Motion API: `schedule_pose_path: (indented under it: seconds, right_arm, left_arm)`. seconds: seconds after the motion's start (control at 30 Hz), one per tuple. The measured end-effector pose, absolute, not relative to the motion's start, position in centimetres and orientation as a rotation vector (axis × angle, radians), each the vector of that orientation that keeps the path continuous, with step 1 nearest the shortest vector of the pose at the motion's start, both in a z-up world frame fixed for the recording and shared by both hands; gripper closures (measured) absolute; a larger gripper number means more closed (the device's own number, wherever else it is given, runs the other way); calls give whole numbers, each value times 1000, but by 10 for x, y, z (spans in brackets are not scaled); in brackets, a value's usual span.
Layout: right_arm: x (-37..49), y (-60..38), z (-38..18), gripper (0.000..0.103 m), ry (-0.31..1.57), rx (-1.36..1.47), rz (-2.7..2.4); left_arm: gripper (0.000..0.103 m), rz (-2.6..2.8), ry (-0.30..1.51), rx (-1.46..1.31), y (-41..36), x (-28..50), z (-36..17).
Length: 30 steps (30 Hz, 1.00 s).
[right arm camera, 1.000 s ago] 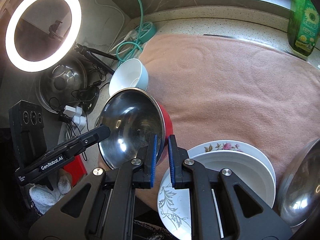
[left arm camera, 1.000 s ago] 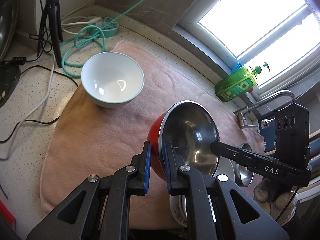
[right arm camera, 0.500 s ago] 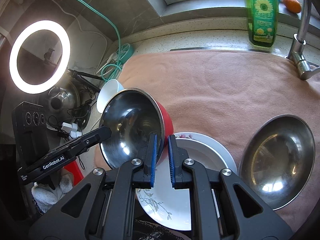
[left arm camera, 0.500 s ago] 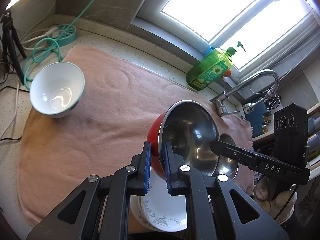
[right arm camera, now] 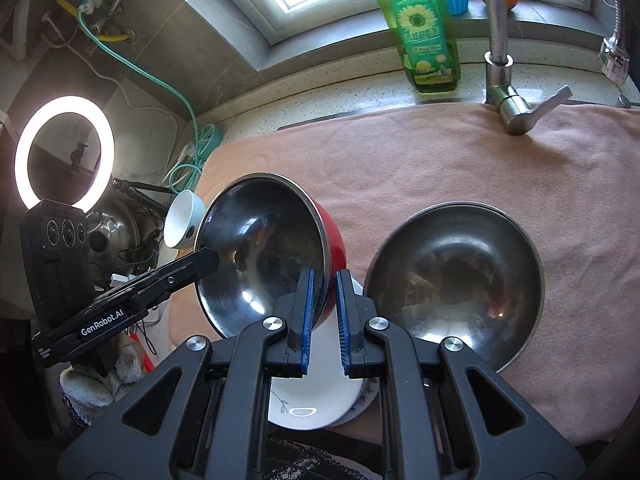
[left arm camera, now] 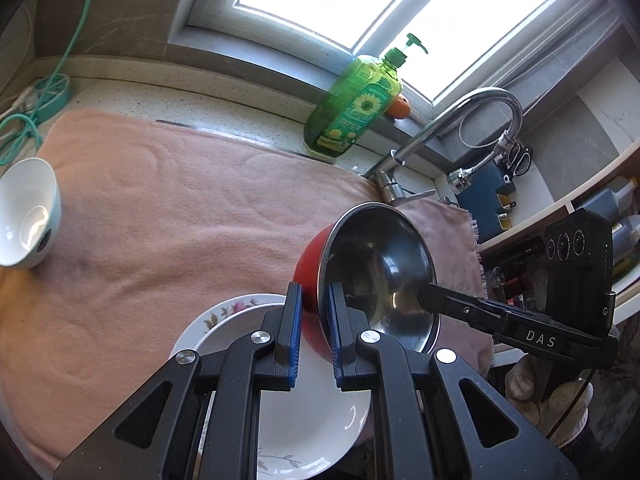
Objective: Organize plates and bowls
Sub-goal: 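Lift the red-backed bowl and carry it toward the placed steel bowl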
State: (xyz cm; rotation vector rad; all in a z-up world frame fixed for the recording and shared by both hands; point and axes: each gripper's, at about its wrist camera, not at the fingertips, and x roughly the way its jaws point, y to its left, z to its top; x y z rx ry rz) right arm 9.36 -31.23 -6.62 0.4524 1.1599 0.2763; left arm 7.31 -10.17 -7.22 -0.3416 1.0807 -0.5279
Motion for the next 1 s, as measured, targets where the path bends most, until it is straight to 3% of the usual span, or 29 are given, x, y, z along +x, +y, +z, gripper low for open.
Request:
schedule_pose_path:
  seconds: [1.0]
  right_arm:
    - [66, -401, -120, 92, 1233, 485, 97]
  left_arm:
    - [92, -647, 1212, -142, -221, 74, -111]
